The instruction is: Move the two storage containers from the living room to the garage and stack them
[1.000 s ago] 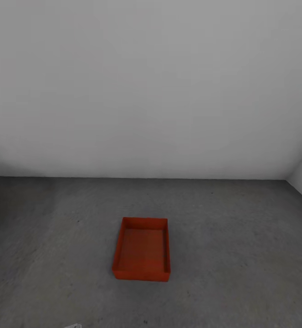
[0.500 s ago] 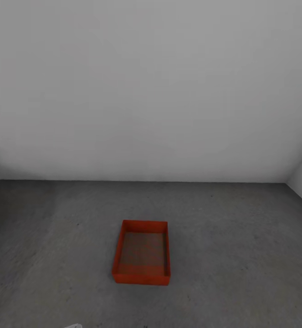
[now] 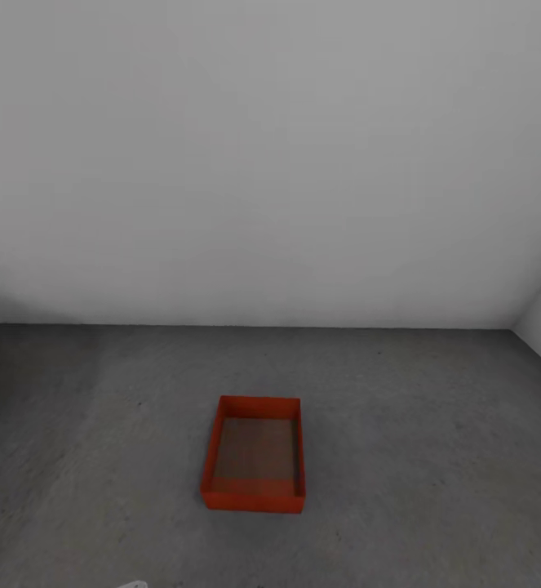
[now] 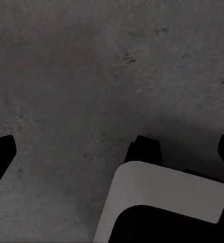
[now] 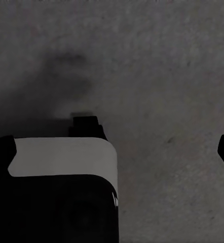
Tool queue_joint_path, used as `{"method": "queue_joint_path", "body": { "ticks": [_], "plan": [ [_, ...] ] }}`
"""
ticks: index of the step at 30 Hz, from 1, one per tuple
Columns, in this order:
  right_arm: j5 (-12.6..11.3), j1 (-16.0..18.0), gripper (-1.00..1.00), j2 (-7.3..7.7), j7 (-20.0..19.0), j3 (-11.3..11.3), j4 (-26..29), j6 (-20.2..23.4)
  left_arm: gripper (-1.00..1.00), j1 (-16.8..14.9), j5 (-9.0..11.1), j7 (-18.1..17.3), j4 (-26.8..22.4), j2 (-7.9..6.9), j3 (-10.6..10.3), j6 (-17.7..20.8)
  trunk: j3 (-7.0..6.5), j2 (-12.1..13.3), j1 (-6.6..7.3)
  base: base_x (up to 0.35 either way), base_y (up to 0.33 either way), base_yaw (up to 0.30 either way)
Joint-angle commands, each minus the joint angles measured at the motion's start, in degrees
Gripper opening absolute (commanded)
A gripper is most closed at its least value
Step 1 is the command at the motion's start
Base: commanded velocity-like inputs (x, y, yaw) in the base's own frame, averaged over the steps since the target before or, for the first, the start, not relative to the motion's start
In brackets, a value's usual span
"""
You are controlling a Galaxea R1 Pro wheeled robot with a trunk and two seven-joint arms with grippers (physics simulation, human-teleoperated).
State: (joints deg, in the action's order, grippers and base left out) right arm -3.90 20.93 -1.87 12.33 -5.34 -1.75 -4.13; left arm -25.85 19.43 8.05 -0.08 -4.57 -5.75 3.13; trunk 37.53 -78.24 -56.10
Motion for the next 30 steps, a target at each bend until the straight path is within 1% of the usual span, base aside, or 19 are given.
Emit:
{"method": "queue_joint_path", "body": {
  "ticks": [1, 25, 30],
  "plan": [
    [-0.41, 0.07, 1.0, -0.03, 0.15, -0.47, -0.19, -0.32, 1.0, -0.04, 0.44, 0.14, -0.01, 0.0, -0.49, 0.21, 0.04, -0.02, 0.0, 0.0, 0.0, 0.0],
    [-0.38, 0.07, 1.0, -0.02, 0.12, -0.47, -0.19, -0.28, 1.0, -0.07, 0.54, 0.21, -0.01, 0.08, -0.49, 0.21, 0.04, -0.02, 0.0, 0.0, 0.0, 0.0],
    [-0.34, 0.07, 1.0, 0.02, 0.1, -0.47, -0.19, -0.3, 1.0, -0.04, 0.53, 0.21, -0.01, 0.32, -0.49, 0.21, 0.04, -0.02, 0.0, 0.0, 0.0, 0.0]
  ]
}}
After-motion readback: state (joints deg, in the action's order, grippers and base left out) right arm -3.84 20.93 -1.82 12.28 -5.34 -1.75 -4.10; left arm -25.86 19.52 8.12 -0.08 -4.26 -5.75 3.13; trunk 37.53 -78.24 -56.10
